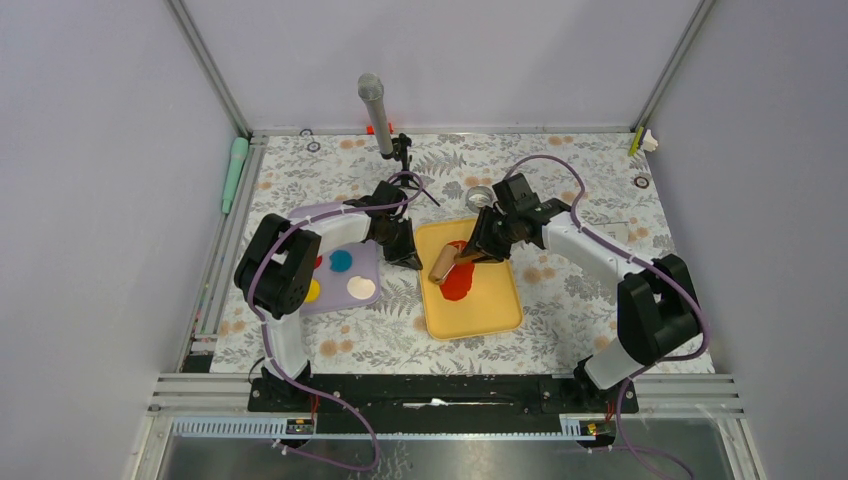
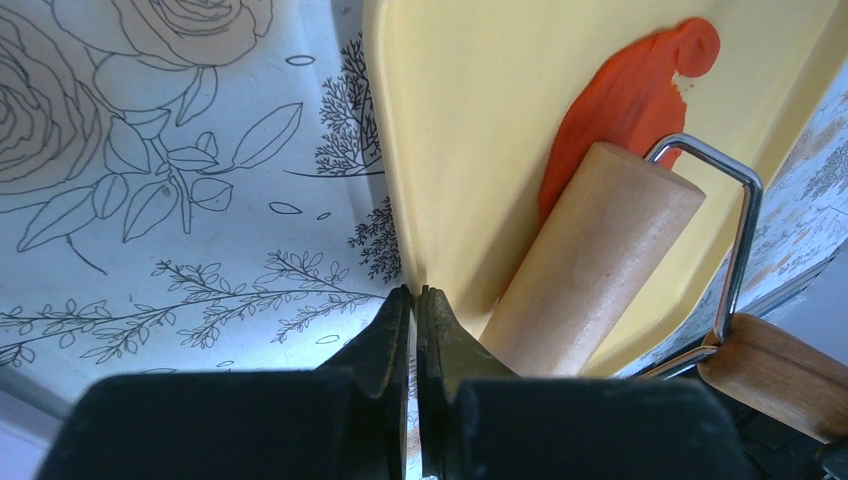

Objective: Roll out the dumpling wrappers from the dough
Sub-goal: Flatten out the dough on the work surface.

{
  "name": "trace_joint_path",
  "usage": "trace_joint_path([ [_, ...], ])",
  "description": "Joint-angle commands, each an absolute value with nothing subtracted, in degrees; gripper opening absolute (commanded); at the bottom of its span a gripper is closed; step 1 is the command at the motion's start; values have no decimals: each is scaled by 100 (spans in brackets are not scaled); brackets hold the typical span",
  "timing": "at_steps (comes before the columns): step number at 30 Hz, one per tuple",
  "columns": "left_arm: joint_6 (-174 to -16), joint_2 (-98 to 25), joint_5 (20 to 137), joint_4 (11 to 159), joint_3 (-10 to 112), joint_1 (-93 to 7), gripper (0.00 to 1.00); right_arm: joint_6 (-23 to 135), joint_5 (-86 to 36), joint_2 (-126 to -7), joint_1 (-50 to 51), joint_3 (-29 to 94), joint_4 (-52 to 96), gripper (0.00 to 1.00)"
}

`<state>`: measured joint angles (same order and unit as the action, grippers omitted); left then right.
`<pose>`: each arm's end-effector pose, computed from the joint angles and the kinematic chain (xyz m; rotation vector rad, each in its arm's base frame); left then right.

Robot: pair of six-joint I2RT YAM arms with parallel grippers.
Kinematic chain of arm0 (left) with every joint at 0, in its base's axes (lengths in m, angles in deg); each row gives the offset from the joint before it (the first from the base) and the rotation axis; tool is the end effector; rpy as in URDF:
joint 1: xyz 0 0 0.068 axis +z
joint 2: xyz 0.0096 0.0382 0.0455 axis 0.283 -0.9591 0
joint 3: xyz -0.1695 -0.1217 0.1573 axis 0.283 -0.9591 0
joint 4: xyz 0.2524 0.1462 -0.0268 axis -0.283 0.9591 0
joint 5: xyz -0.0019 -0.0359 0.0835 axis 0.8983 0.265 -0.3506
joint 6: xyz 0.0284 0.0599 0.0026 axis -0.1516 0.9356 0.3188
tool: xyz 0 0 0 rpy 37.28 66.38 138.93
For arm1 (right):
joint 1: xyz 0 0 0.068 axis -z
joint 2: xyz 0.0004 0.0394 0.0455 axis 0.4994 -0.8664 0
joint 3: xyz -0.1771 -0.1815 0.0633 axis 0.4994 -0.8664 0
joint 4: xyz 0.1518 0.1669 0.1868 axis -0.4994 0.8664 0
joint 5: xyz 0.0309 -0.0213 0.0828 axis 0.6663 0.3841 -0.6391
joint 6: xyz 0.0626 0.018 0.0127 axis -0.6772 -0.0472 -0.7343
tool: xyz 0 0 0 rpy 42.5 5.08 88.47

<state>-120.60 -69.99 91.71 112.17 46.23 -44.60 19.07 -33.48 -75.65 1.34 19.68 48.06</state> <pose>0.3419 -0.2049 0.1011 -0.1203 2.8949 -0.7914 0.3173 0.1898 0.1917 0.2287 2.6672 0.8237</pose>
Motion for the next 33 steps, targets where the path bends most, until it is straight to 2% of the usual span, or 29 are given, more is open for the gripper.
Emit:
trace_joint_path([
  [1, -11860, -6849, 9330, 11384, 4595, -4509, 0, 1968, -2814, -8031, 25, 1799, 4874, 0],
  [10, -11842, -6818, 9300, 11424, 4607, -4509, 0, 2290, -2252, -7633, 90, 1530, 5286, 0],
  [21, -11842, -6813, 9258, 11421, 4598, -4500, 0, 2773, -2216, -6762, 976, 569, 5559, 0],
  [33, -11840, -6824, 9250, 11438, 4619, -4500, 0, 3194, -2168, -6317, 1066, 792, 6186, 0],
])
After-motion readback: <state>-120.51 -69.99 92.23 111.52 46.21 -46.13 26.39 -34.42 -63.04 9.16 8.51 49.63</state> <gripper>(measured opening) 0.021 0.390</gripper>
